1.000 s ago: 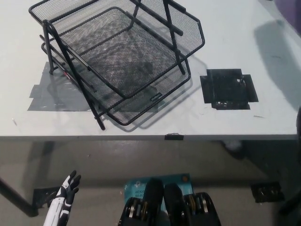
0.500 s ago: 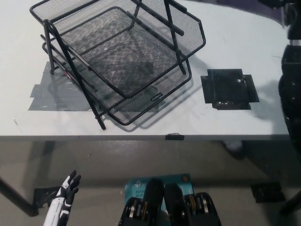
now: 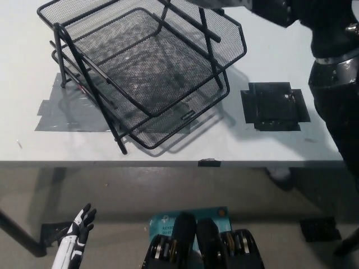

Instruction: A person hands a notebook to the robot and the robot grabs it with its right hand and places it in the file tray kept in the centre of the desk infront of it.

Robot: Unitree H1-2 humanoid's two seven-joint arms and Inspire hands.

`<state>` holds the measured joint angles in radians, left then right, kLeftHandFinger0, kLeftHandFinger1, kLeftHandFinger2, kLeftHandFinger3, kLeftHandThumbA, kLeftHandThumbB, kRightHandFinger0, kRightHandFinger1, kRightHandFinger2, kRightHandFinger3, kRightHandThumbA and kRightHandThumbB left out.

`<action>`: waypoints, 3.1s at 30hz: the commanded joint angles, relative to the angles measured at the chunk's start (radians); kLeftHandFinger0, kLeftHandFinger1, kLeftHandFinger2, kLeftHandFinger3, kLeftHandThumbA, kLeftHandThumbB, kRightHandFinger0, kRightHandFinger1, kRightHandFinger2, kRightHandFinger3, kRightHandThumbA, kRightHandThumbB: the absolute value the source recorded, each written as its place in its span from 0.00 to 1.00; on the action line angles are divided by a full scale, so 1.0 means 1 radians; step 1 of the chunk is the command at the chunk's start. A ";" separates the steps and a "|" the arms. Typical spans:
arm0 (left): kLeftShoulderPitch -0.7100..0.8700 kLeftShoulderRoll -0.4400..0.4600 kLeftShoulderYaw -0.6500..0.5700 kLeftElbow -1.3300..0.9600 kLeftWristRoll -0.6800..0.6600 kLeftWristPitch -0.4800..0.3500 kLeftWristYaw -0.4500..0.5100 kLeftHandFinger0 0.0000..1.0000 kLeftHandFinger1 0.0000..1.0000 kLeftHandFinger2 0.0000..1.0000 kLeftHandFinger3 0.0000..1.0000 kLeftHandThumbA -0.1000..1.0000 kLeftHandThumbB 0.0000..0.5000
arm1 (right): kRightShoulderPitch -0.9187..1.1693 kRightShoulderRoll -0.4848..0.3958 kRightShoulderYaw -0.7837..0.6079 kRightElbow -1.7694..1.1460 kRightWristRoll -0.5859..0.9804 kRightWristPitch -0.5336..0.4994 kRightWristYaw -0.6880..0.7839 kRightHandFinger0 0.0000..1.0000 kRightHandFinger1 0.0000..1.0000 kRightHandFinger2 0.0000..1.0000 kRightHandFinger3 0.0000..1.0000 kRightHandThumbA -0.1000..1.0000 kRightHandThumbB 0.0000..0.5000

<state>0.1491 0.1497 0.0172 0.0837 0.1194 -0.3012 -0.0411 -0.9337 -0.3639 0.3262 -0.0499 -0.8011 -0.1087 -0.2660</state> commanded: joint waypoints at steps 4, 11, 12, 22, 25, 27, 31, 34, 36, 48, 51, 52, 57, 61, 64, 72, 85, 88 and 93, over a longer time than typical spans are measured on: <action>0.004 0.017 0.002 -0.018 -0.019 -0.019 -0.008 1.00 1.00 1.00 1.00 1.00 0.84 | -0.138 -0.047 0.043 0.085 -0.227 -0.191 -0.188 0.00 0.00 0.00 0.12 0.42 0.00; 0.006 0.018 -0.001 -0.010 -0.002 -0.034 -0.001 1.00 1.00 1.00 1.00 1.00 0.82 | -0.166 -0.043 0.067 0.175 -0.286 -0.240 -0.268 0.00 0.00 0.00 0.08 0.47 0.00; 0.005 0.019 -0.001 -0.011 -0.002 -0.033 -0.002 1.00 1.00 1.00 1.00 1.00 0.81 | -0.171 -0.042 0.070 0.182 -0.293 -0.241 -0.272 0.00 0.00 0.00 0.06 0.49 0.00; -0.001 0.020 -0.003 -0.016 0.006 -0.027 0.001 1.00 1.00 1.00 1.00 1.00 0.82 | -0.279 -0.043 0.151 0.279 -0.421 -0.326 -0.397 0.00 0.00 0.00 0.04 0.52 0.00; -0.002 0.023 -0.004 -0.014 0.005 -0.031 -0.001 1.00 1.00 1.00 1.00 1.00 0.80 | -0.300 -0.041 0.173 0.295 -0.428 -0.359 -0.412 0.00 0.00 0.00 0.08 0.47 0.00; -0.002 0.023 -0.003 -0.012 0.007 -0.033 0.001 1.00 1.00 1.00 1.00 1.00 0.80 | -0.304 -0.042 0.183 0.295 -0.444 -0.357 -0.411 0.00 0.00 0.00 0.07 0.46 0.00; -0.005 0.027 -0.003 -0.009 0.020 -0.035 0.006 1.00 1.00 1.00 1.00 1.00 0.78 | -0.324 -0.058 0.226 0.307 -0.470 -0.361 -0.447 0.00 0.00 0.00 0.14 0.35 0.00; -0.008 0.028 -0.004 -0.010 0.011 -0.034 0.000 1.00 1.00 1.00 1.00 1.00 0.79 | -0.335 -0.065 0.245 0.319 -0.490 -0.361 -0.474 0.00 0.00 0.00 0.09 0.35 0.00; -0.009 0.029 -0.005 -0.009 0.015 -0.035 0.001 1.00 1.00 1.00 1.00 1.00 0.78 | -0.339 -0.070 0.258 0.324 -0.496 -0.361 -0.491 0.00 0.00 0.00 0.09 0.34 0.00; -0.013 0.031 -0.005 -0.010 0.011 -0.033 0.000 1.00 1.00 1.00 1.00 1.00 0.75 | -0.307 -0.127 0.234 0.258 -0.448 -0.361 -0.457 0.00 0.00 0.00 0.07 0.40 0.00; -0.010 0.031 -0.006 -0.010 0.004 -0.033 -0.005 1.00 1.00 1.00 1.00 1.00 0.73 | -0.304 -0.164 0.230 0.248 -0.483 -0.361 -0.455 0.00 0.00 0.00 0.08 0.36 0.02; -0.009 0.031 -0.007 -0.009 0.003 -0.034 -0.005 1.00 1.00 1.00 1.00 1.00 0.73 | -0.304 -0.167 0.230 0.248 -0.488 -0.361 -0.455 0.00 0.00 0.00 0.07 0.34 0.00; -0.008 0.030 -0.009 -0.008 0.015 -0.034 -0.001 1.00 1.00 1.00 1.00 1.00 0.79 | -0.299 -0.180 0.241 0.257 -0.492 -0.361 -0.468 0.00 0.00 0.00 0.00 0.29 0.00; -0.010 0.030 -0.009 -0.011 0.010 -0.031 -0.003 1.00 1.00 1.00 1.00 1.00 0.77 | -0.306 -0.187 0.269 0.278 -0.479 -0.361 -0.489 0.00 0.00 0.00 0.04 0.30 0.01; -0.012 0.032 -0.009 -0.008 0.013 -0.036 -0.003 1.00 1.00 1.00 1.00 1.00 0.76 | -0.307 -0.184 0.271 0.290 -0.486 -0.361 -0.502 0.00 0.00 0.00 0.04 0.29 0.00; -0.015 0.030 -0.010 -0.007 0.010 -0.038 -0.003 1.00 1.00 1.00 1.00 1.00 0.76 | -0.303 -0.150 0.272 0.320 -0.528 -0.361 -0.501 0.00 0.00 0.00 0.00 0.47 0.00; -0.021 0.026 -0.010 0.000 -0.003 -0.043 -0.006 1.00 1.00 1.00 1.00 1.00 0.75 | -0.354 -0.112 0.342 0.389 -0.504 -0.361 -0.538 0.00 0.00 0.00 0.11 0.32 0.00; -0.017 0.027 -0.011 -0.005 -0.006 -0.033 -0.010 1.00 1.00 1.00 1.00 1.00 0.74 | -0.355 -0.096 0.322 0.389 -0.534 -0.357 -0.529 0.00 0.00 0.00 0.04 0.30 0.00; -0.014 0.027 -0.014 -0.006 -0.008 -0.032 -0.016 1.00 1.00 1.00 1.00 1.00 0.76 | -0.375 -0.064 0.329 0.432 -0.557 -0.353 -0.553 0.00 0.00 0.00 0.09 0.30 0.00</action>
<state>0.1338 0.1635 0.0093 0.0906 0.1212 -0.3104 -0.0461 -1.1886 -0.4575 0.6918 0.3628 -1.3388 -0.4889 -0.7323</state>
